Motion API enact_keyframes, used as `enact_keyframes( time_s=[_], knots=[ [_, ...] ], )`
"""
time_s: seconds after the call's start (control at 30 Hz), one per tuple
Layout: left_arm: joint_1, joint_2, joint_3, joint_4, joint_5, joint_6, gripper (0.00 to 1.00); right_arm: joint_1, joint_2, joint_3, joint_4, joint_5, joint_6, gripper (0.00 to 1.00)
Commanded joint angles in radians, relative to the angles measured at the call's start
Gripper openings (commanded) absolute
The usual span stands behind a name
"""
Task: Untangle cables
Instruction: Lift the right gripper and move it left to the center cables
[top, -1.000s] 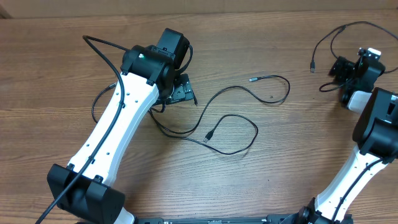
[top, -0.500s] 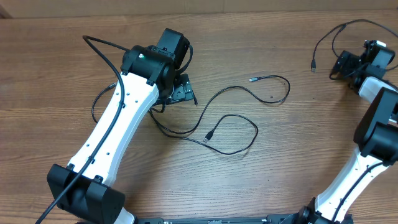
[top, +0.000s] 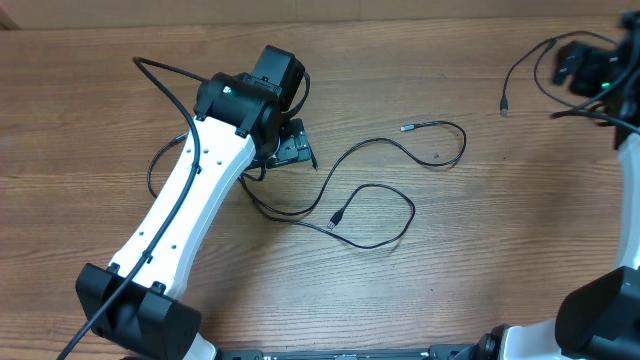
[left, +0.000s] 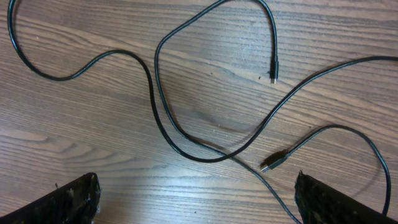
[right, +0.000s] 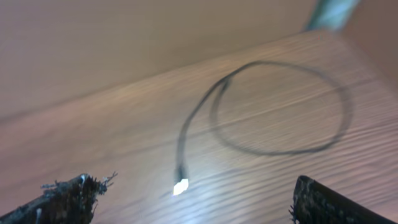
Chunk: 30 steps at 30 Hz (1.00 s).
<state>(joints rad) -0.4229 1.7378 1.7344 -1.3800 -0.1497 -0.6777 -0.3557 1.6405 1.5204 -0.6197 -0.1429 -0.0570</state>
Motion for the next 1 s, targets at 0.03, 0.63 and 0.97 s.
enact_keyframes(
  time_s=[0.03, 0.63, 0.97],
  knots=[
    [0.004, 0.007, 0.002, 0.001, 0.005, 0.012, 1.00, 0.095, -0.002, -0.001, -0.140, -0.109, -0.005, 1.00],
    [0.004, 0.007, 0.002, 0.001, 0.005, 0.012, 1.00, 0.387, 0.000, -0.042, -0.410, -0.177, -0.188, 1.00],
    [0.004, 0.007, 0.002, 0.001, 0.005, 0.012, 1.00, 0.486, 0.000, -0.090, -0.587, -0.216, -0.192, 1.00]
  ],
)
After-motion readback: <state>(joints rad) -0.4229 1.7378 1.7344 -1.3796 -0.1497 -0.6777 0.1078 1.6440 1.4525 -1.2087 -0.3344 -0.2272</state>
